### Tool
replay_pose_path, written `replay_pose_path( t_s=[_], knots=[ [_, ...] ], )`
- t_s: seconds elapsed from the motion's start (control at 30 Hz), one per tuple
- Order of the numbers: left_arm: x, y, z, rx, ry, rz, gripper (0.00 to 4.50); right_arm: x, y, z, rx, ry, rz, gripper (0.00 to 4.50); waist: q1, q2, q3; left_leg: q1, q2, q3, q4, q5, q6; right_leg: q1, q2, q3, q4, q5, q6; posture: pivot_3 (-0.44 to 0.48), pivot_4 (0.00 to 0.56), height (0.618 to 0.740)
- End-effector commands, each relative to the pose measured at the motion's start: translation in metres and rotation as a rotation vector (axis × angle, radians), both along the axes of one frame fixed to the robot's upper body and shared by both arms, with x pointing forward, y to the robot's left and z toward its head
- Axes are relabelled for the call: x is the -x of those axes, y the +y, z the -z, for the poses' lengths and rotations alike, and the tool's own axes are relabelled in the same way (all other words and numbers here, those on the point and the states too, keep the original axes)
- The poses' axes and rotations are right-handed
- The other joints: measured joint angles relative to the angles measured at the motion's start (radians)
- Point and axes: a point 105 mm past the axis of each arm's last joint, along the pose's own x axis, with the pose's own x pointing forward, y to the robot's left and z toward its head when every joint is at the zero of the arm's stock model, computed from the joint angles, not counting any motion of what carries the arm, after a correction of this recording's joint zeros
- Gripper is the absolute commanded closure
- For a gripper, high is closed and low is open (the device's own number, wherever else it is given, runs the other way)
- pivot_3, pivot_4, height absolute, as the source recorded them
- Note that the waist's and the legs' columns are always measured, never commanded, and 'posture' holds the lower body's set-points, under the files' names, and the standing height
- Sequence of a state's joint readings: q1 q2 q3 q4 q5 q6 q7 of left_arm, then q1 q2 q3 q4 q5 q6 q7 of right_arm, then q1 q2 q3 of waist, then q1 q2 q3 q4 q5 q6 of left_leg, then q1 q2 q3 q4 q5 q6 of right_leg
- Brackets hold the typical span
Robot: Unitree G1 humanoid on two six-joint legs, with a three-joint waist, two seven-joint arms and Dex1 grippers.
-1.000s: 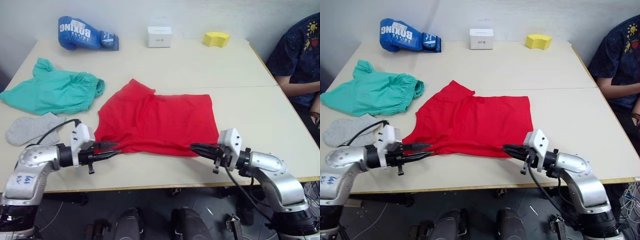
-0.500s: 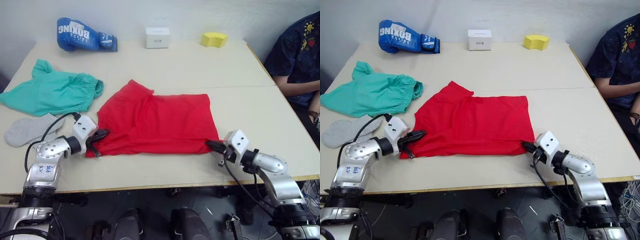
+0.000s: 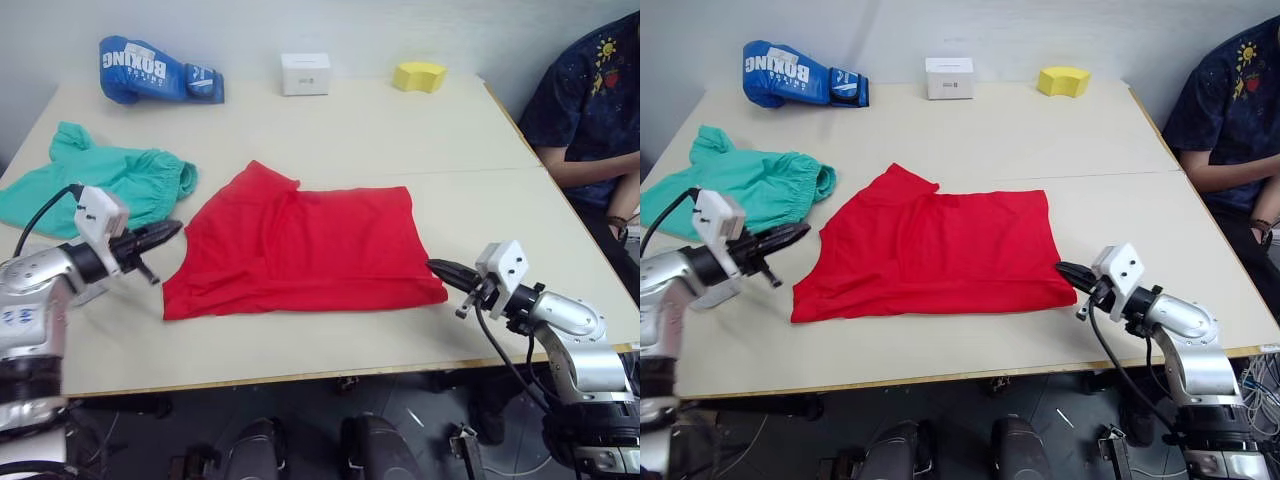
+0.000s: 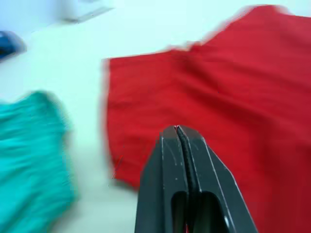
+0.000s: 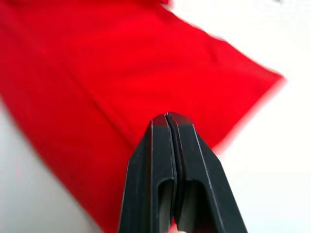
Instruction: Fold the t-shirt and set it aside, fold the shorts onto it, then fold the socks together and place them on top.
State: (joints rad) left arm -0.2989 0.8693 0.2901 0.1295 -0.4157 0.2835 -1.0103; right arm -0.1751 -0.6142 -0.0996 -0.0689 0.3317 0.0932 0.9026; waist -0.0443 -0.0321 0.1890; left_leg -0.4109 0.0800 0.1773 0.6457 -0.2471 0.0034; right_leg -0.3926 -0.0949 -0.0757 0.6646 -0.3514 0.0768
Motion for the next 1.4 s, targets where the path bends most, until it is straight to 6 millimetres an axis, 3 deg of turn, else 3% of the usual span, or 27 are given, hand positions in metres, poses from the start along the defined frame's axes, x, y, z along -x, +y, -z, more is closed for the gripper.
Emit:
replay_pose_path(
  t_s=[0.03, 0.2, 0.33, 0.47, 0.67, 0.83, 0.93, 1.07, 1.2, 1.4],
  knots=[
    [0.027, -0.029, 0.026, -0.081, 0.122, 0.171, 4.48, 0.013, 0.029, 0.011, 0.012, 0.021, -0.096, 4.5, 0.0, 0.001, 0.0, 0.002, 0.0, 0.0, 0.0, 0.0, -0.001, 0.002, 0.0, 0.001, 0.0, 0.0, -0.001, 0.0, 0.15, 0.74],
    [0.022, -0.046, 0.058, -0.128, 0.139, 0.137, 4.48, 0.009, 0.035, 0.031, 0.018, 0.052, -0.054, 4.5, 0.017, 0.001, 0.0, 0.002, 0.0, 0.0, 0.0, -0.001, 0.0, 0.002, -0.001, 0.001, -0.001, 0.0, -0.001, 0.0, 0.15, 0.74],
    [0.01, -0.037, 0.079, -0.222, 0.157, 0.058, 4.48, 0.009, 0.027, 0.051, 0.076, 0.102, -0.046, 4.5, 0.017, 0.001, 0.0, 0.002, -0.001, 0.0, 0.0, -0.002, -0.001, 0.002, -0.002, 0.001, -0.002, 0.001, -0.003, 0.0, 0.15, 0.74],
    [-0.008, -0.032, 0.059, -0.091, 0.101, -0.02, 4.48, 0.007, 0.021, 0.054, 0.088, 0.108, -0.04, 4.5, 0.015, 0.002, -0.001, 0.003, 0.0, 0.0, -0.001, -0.001, 0.0, 0.002, -0.002, 0.001, -0.001, 0.001, -0.003, 0.0, 0.15, 0.74],
    [-0.004, -0.028, 0.051, -0.045, 0.147, 0.004, 4.48, 0.009, 0.014, 0.061, 0.112, 0.141, -0.031, 4.5, 0.013, 0.002, -0.001, 0.003, 0.001, 0.0, -0.001, -0.001, 0.0, 0.002, -0.001, 0.0, 0.0, 0.001, -0.003, 0.0, 0.15, 0.74],
    [0.007, -0.038, 0.037, 0.069, 0.201, 0.1, 4.48, 0.006, 0.009, 0.063, 0.122, 0.15, -0.013, 4.5, 0.014, 0.001, -0.002, 0.003, 0.001, 0.0, 0.0, -0.001, 0.0, 0.002, -0.001, 0.0, -0.001, 0.001, -0.003, 0.0, 0.15, 0.74],
    [-0.002, -0.037, 0.029, 0.097, 0.163, 0.07, 4.48, 0.005, 0.007, 0.064, 0.129, 0.156, -0.004, 4.5, 0.016, 0.0, -0.002, 0.003, 0.0, 0.0, 0.0, -0.001, 0.0, 0.003, -0.001, 0.001, 0.0, 0.001, -0.003, 0.0, 0.15, 0.74],
    [-0.016, -0.045, 0.041, 0.042, 0.157, 0.052, 4.48, 0.006, 0.008, 0.066, 0.128, 0.165, -0.011, 4.5, 0.017, 0.0, -0.002, 0.004, 0.0, 0.0, 0.0, -0.001, 0.0, 0.004, -0.001, 0.0, -0.001, 0.001, -0.003, 0.0, 0.15, 0.74],
    [-0.01, -0.052, 0.058, -0.057, 0.205, 0.128, 4.48, 0.007, 0.011, 0.065, 0.125, 0.165, -0.018, 4.5, 0.016, 0.0, -0.002, 0.004, 0.0, 0.0, 0.0, -0.001, 0.0, 0.004, -0.001, 0.0, -0.001, 0.001, -0.003, 0.0, 0.15, 0.74],
    [-0.01, -0.042, 0.054, -0.042, 0.207, 0.12, 4.48, 0.007, 0.009, 0.064, 0.129, 0.163, -0.01, 4.5, 0.014, 0.0, -0.002, 0.004, 0.001, 0.0, 0.0, -0.001, 0.0, 0.003, -0.001, 0.001, -0.001, 0.001, -0.003, 0.0, 0.15, 0.74]
  ],
)
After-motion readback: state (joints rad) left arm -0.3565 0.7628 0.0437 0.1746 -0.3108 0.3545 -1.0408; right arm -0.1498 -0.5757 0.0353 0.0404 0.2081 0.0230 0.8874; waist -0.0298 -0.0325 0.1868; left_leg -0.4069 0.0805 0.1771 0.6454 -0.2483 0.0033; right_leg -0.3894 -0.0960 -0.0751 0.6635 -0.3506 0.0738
